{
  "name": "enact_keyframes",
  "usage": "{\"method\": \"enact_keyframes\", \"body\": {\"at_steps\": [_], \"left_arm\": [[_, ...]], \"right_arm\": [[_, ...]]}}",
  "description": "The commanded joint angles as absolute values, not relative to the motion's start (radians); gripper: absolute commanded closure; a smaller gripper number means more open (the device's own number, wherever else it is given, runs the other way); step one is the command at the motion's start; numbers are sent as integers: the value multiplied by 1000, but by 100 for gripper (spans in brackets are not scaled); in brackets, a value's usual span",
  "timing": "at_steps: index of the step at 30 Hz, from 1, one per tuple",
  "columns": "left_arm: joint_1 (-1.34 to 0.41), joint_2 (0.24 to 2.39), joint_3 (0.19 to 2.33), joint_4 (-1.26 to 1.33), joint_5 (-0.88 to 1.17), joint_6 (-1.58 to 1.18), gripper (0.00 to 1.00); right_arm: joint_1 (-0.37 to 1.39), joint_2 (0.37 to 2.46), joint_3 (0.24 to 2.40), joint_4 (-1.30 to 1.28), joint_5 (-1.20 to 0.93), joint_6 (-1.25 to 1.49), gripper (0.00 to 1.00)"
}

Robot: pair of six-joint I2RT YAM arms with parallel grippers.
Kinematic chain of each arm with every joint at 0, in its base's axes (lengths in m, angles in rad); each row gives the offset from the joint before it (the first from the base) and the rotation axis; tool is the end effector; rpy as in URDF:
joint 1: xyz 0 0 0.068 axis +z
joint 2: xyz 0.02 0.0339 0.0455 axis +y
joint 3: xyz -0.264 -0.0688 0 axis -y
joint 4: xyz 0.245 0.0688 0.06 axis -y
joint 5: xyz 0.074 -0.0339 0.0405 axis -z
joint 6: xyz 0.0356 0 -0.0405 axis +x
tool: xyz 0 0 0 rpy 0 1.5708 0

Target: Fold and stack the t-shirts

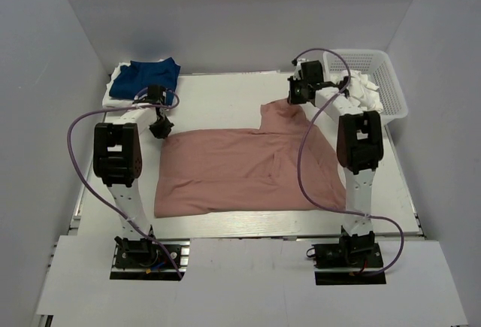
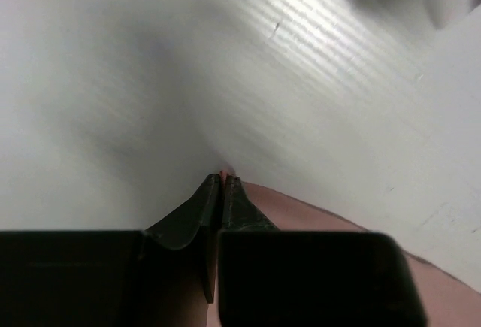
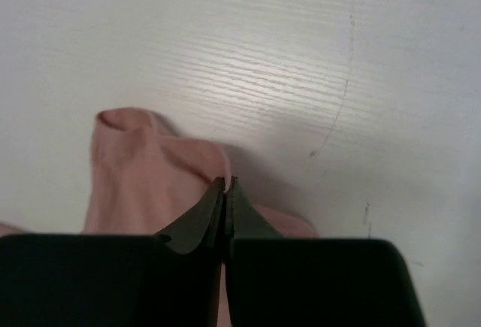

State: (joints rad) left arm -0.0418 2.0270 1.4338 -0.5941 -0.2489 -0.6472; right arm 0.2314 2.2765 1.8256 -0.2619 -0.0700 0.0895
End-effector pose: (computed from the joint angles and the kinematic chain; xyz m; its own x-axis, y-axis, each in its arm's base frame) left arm 0.4136 -0.0085 0.1627 -0.7081 -0.5553 -0.4362 -0.5998 0.7990 -0.0434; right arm 0.5063 0.1218 0.1901 -0.6590 -0.0637 -0.7494 -0.2223 0.9684 0.1132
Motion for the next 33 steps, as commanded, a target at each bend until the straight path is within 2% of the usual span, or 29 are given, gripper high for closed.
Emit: {"method": "enact_keyframes", "body": {"at_steps": [1,4,11,18,22,27,33], "left_arm": [[-54,1904,1398,-637,-297,-640,100],[-54,1850,1367,-647,-307,-649,100],[-54,1663,1198,-611,-318,-649,100],[-54,1471,1043,-511,-273,-640,100],[-54,1376,942,-439,-198,-627,100],[-54,1286,858,-454,-242,-701,100],[-54,1142,764,-474,-278,-799,100]], "right_arm": [[241,2052,1736,-187,-104,15,100],[250,1981,1643,-181,-98,5,100],[262,1622,1260,-81,-87,-58,100],[281,1323,1041,-132,-40,-6,100],[284,1148,944,-150,-38,72,100],[284,996,865,-268,63,120,100],[285,855,756,-360,-24,176,100]]}}
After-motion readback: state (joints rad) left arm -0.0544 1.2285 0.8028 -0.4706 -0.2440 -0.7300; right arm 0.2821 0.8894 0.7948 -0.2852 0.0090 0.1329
